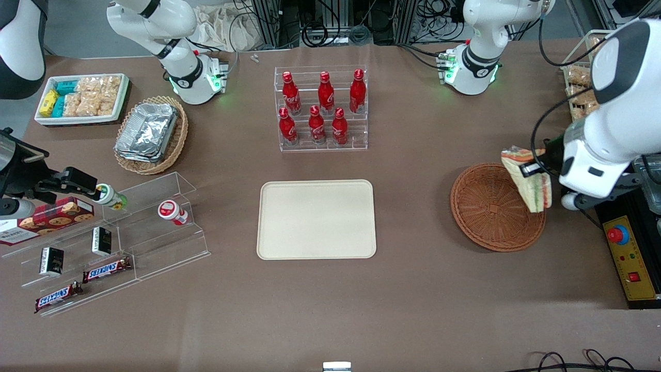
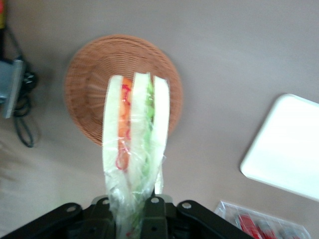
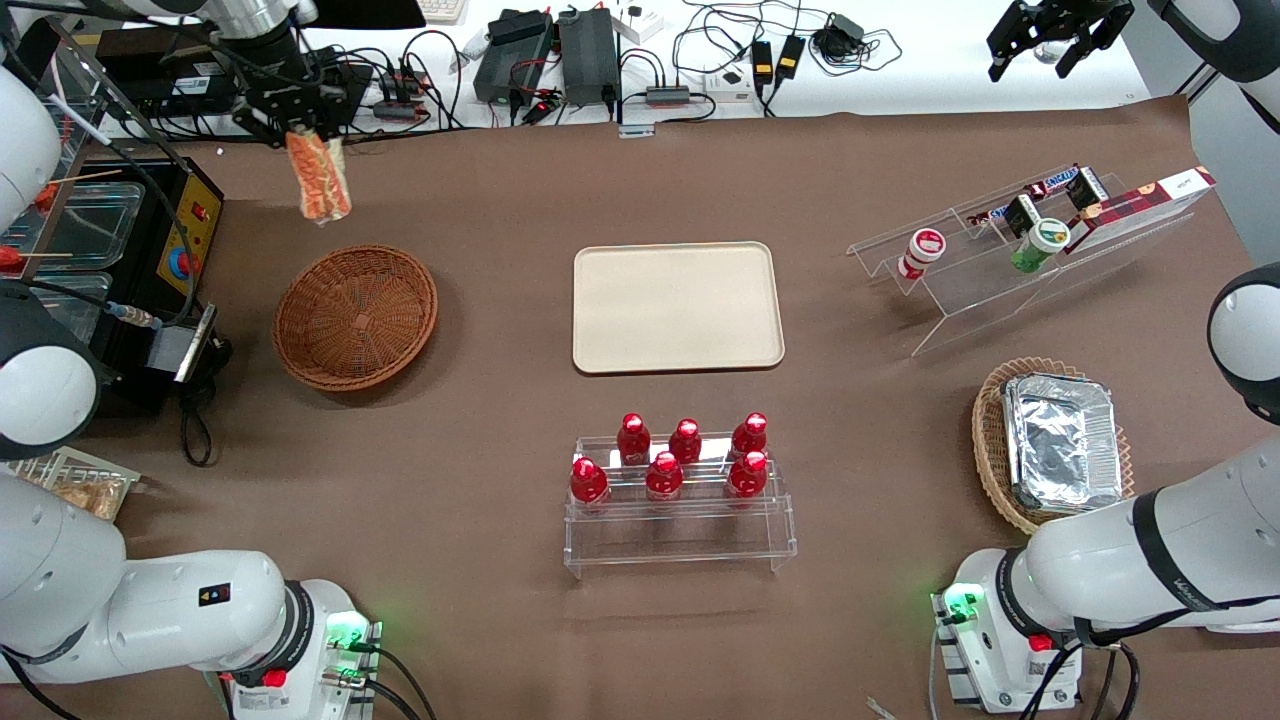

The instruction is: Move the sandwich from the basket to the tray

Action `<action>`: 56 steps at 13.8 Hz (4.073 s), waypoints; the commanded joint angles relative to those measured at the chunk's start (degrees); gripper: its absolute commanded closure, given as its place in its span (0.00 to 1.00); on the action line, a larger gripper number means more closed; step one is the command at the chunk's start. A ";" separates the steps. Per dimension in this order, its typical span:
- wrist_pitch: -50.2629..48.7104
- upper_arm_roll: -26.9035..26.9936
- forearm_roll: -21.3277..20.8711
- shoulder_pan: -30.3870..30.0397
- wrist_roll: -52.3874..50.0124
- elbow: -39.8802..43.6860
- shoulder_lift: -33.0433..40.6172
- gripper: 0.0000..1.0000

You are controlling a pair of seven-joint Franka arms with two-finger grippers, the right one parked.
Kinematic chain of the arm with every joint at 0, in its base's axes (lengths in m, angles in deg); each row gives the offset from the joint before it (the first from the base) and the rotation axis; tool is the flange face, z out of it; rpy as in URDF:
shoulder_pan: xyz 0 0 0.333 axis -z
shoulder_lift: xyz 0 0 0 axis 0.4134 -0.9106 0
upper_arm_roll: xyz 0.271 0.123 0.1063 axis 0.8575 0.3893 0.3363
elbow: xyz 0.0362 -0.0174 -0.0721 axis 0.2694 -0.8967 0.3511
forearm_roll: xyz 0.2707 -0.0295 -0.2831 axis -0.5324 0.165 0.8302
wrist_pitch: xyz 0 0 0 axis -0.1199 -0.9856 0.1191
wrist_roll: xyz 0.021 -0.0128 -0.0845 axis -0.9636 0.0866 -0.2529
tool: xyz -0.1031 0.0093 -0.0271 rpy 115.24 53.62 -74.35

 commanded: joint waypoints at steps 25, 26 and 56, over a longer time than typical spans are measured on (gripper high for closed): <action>41.02 -9.83 -21.49 21.21 -19.98 2.54 -40.00 0.88; 41.02 -9.83 -21.49 21.21 -19.98 2.54 -40.00 0.53; 12.37 3.45 -6.20 -3.40 42.24 -13.54 4.21 0.00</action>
